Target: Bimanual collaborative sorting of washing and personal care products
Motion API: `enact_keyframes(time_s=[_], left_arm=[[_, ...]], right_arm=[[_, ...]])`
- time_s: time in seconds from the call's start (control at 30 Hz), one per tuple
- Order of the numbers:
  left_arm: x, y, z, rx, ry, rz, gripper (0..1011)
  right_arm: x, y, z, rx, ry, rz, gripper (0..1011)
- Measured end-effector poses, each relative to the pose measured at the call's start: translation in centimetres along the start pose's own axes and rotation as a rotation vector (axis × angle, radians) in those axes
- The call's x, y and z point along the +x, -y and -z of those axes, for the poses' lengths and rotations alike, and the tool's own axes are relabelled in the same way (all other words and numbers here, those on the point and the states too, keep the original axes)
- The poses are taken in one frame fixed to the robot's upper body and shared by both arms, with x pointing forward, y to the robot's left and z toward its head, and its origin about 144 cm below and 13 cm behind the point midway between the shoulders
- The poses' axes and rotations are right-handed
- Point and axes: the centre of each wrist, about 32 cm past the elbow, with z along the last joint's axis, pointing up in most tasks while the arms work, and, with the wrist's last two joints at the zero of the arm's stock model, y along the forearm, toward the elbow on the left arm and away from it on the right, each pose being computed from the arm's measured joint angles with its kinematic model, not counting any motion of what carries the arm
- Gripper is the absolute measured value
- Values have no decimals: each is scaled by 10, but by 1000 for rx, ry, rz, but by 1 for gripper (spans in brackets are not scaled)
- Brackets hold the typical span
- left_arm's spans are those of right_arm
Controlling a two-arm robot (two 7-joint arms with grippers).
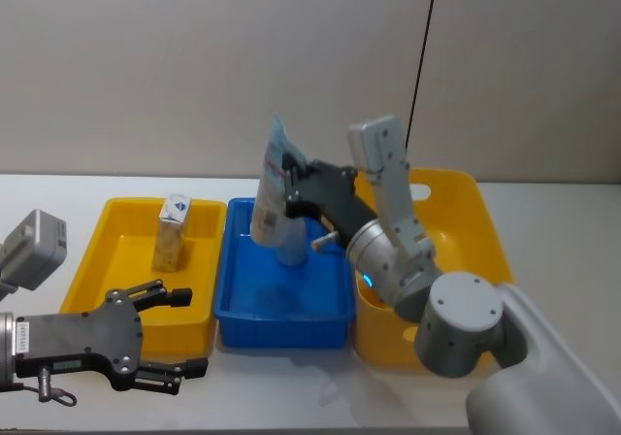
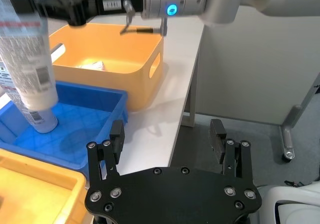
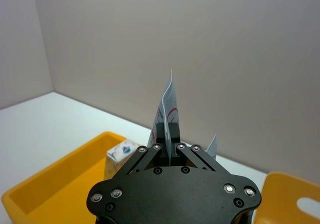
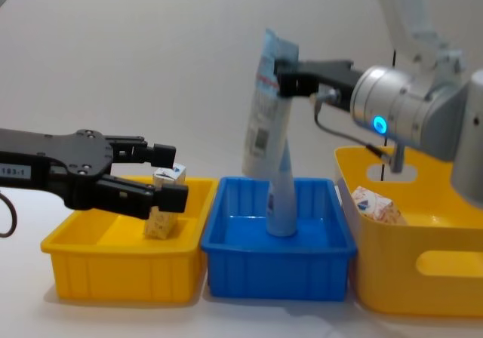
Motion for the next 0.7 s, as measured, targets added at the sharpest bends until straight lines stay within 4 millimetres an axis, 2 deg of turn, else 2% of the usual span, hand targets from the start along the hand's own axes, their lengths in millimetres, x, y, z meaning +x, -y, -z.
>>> enact_keyframes(time_s=[0.33, 0.7], left_arm=[[0, 0, 0, 0, 0, 0, 1001], [0, 0, 0, 0, 0, 0, 1001]], right_arm=[[14, 6, -29, 85, 30, 10, 4], [35, 22, -39, 91, 88, 59, 4]])
